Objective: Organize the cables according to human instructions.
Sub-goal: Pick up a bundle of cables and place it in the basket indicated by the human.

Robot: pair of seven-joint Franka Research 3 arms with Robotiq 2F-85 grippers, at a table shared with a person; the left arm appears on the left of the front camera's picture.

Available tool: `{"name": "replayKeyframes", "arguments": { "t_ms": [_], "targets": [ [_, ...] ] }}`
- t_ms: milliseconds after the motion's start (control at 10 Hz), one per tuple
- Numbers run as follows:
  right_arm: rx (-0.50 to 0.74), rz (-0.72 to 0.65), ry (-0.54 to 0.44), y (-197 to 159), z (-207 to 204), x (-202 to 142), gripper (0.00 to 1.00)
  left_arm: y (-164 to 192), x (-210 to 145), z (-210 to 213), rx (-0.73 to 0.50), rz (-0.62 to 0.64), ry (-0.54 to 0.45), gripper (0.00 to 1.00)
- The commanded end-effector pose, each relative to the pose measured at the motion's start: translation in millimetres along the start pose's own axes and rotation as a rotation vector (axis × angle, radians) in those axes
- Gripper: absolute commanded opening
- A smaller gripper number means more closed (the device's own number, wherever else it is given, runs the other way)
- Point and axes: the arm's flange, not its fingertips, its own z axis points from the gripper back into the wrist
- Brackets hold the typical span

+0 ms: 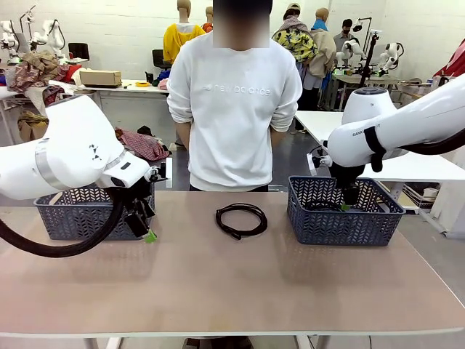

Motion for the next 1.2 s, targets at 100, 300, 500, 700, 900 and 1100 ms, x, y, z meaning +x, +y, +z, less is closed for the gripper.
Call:
{"name": "replayKeyframes", "arguments": {
  "t_ms": [100, 300, 500, 700, 900, 1100],
  "targets": [
    [-0.008, 0.001, -0.004, 0, -1, 0, 1.00, 1, -1, 2, 0.002, 0.003, -0.001, 1.00],
    [-0.008, 0.001, -0.004, 0, -1, 0, 1.00, 1, -1, 2, 0.002, 0.003, -0.001, 1.00],
    [-0.001, -0.050, 0.000, 0, 11, 2, 1.00, 1, -1, 2, 0.002, 0.003, -0.001, 1.00],
    [-0.026, -0.093, 0.004, 4, 31, 6, 1.00, 1, -1, 2, 0.002, 0.003, -0.001, 1.00],
    [-0.048, -0.153, 0.008, 15, 50, 10, 1.00, 1, -1, 2, 0.002, 0.003, -0.001, 1.00],
    [0.011, -0.245, -0.055, 33, 66, 16, 1.00, 1, -1, 2, 0.002, 0.003, -0.001, 1.00]
  ]
}}
